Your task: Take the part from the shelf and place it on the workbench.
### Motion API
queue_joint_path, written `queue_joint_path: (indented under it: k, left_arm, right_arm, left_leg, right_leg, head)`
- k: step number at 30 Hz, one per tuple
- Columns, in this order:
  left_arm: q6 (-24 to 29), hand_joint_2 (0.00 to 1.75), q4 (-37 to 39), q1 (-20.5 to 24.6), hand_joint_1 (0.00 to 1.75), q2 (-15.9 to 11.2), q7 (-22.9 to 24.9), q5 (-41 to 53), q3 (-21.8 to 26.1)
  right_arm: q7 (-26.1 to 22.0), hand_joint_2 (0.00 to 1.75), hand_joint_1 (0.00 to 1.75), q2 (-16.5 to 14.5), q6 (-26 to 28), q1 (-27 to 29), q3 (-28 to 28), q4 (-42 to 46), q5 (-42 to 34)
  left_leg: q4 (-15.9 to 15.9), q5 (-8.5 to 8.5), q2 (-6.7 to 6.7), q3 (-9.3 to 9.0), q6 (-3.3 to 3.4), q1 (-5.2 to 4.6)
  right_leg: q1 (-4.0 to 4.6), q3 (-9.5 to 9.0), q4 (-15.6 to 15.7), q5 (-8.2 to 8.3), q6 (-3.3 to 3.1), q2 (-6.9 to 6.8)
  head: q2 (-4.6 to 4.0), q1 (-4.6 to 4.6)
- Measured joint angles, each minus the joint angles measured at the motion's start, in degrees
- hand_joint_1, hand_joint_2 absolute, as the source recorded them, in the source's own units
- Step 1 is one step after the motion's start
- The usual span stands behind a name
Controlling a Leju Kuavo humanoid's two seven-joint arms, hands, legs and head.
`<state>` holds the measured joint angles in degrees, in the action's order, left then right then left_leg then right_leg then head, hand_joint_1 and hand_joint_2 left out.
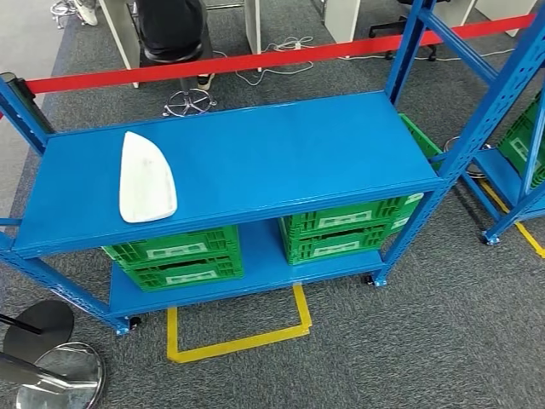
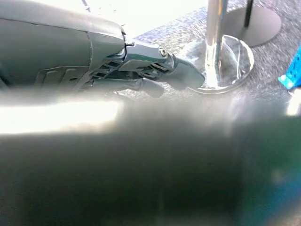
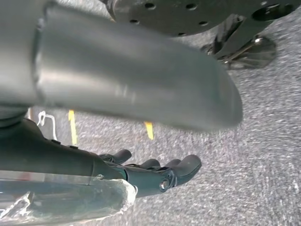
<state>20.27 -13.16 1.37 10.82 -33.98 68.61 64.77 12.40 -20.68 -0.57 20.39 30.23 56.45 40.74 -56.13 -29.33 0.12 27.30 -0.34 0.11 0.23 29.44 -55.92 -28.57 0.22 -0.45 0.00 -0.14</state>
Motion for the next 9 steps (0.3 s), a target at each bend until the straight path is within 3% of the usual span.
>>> queue_joint_path:
  k: [2, 3, 4, 7, 9]
  left_arm:
    - [-0.04, 1.75, 0.03, 0.04, 0.0, -0.07, -0.03, 0.29, -0.06]
    - [-0.05, 1.75, 0.06, 0.09, 0.0, -0.12, -0.04, 0.36, -0.12]
    - [-0.08, 1.75, 0.07, 0.12, 0.0, -0.21, -0.02, 0.18, -0.39]
    - [-0.59, 1.75, 0.06, 0.12, 0.0, -0.75, 0.78, -1.91, -2.59]
    - [-1.06, 1.75, -0.04, 0.14, 0.0, -1.12, 1.55, -3.56, -4.04]
  right_arm:
    - [0.09, 1.75, 0.0, 0.0, 0.01, -0.54, 0.54, -0.71, 1.66]
    - [0.04, 1.75, 0.0, 0.0, 0.0, -0.81, 0.85, -1.06, 2.22]
    - [-0.09, 1.75, 0.0, 0.03, 0.0, -1.09, 1.08, -1.49, 2.5]
    - [-0.65, 1.75, 0.0, 0.43, 0.01, -1.69, 1.21, -3.62, 1.75]
    - [-0.94, 1.75, 0.0, 0.71, 0.01, -1.72, 1.07, -4.91, 0.83]
  left_leg:
    - [0.62, -0.01, 0.05, 0.19, 0.71, 0.16]
    - [0.9, 0.1, 0.08, 0.32, 1.11, 0.29]
    - [1.1, 0.3, 0.12, 0.48, 1.46, 0.39]
    - [1.1, 0.74, 0.22, 1.09, 1.99, 0.18]
    - [1.07, 0.88, 0.25, 1.29, 2.04, 0.05]
  right_leg:
    - [0.04, 0.52, -0.34, -0.13, 0.58, 0.06]
    - [0.04, 1.16, -1.36, -0.93, 0.85, 0.12]
    - [0.0, 2.24, -3.55, -2.39, 1.1, 0.19]
    - [-0.29, 7.09, -14.69, -7.79, 1.59, 0.3]
    - [-0.38, 8.24, -17.85, -8.42, 1.7, 0.29]
  head:
    - [0.0, 0.03]
    - [0.0, 0.09]
    - [0.0, 0.2]
    - [0.0, 0.4]
    - [0.0, 0.39]
